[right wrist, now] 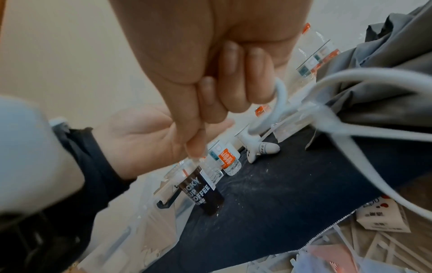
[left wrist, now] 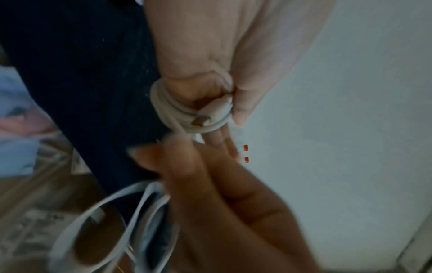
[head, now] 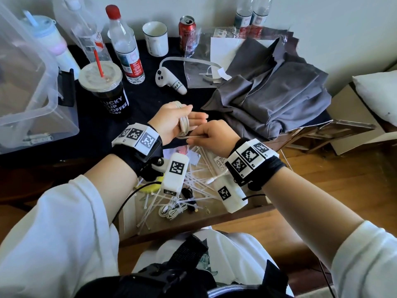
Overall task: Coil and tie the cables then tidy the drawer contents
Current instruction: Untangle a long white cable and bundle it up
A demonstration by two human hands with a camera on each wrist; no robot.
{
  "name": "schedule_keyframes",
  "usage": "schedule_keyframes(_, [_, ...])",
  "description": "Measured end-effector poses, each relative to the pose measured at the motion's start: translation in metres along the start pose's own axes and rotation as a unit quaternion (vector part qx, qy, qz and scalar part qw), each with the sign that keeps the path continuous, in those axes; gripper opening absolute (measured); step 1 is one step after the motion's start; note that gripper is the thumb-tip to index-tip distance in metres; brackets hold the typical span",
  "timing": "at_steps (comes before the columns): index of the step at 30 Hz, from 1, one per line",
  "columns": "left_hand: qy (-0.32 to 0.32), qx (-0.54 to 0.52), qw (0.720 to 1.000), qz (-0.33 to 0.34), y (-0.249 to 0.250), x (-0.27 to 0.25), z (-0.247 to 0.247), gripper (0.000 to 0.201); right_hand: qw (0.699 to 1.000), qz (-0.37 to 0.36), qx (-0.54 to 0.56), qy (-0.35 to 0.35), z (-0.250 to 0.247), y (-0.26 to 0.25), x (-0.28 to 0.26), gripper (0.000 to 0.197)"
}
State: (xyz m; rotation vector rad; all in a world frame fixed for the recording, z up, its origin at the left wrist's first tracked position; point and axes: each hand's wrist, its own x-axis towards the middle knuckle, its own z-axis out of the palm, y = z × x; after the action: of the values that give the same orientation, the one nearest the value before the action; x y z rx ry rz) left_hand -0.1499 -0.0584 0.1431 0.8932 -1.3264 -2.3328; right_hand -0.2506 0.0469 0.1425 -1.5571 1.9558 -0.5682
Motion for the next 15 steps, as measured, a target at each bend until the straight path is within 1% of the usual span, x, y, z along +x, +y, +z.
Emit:
schedule_keyframes(2, [0.013, 0.045, 0.999, -0.022, -0.004, 0.000, -0.006, 0.010, 1.000, -0.013, 0.012, 0.015, -0.003, 0.000, 0.001, 0.014])
schedule_keyframes(4, [0.024, 0.099, 0.993, -0.057, -0.007, -0.001, -0.011, 0.013, 0.999, -0.014, 0.001, 0.032, -0.005, 0.000, 0.002, 0.014])
schedule_keyframes(5, [0.011, 0.118, 0.989, -0.086, -0.007, -0.003, -0.011, 0.017, 0.999, -0.012, -0.009, 0.039, -0.006, 0.001, 0.003, 0.015])
schedule_keyframes(8, [-0.067, 0.168, 0.969, -0.167, -0.008, -0.012, -0.011, 0.036, 0.998, -0.017, 0.003, 0.063, -0.010, 0.002, 0.006, 0.015])
schedule_keyframes(9, [-0.095, 0.179, 0.962, -0.183, -0.007, -0.014, -0.011, 0.043, 0.997, -0.021, 0.020, 0.075, -0.011, 0.003, 0.006, 0.013])
schedule_keyframes(11, [-0.150, 0.182, 0.948, -0.213, -0.005, -0.016, -0.013, 0.063, 0.992, -0.024, 0.048, 0.110, -0.013, 0.005, 0.008, 0.010])
schedule_keyframes(13, [-0.206, 0.151, 0.938, -0.234, -0.004, -0.017, -0.018, 0.078, 0.987, -0.010, 0.071, 0.144, -0.016, 0.012, 0.011, 0.009])
schedule_keyframes(14, [-0.230, 0.114, 0.939, -0.228, -0.003, -0.019, -0.020, 0.079, 0.986, -0.001, 0.084, 0.147, -0.018, 0.015, 0.011, 0.009])
schedule_keyframes(15, [-0.252, 0.067, 0.943, -0.208, -0.002, -0.020, -0.020, 0.074, 0.985, 0.002, 0.093, 0.143, -0.017, 0.018, 0.012, 0.009])
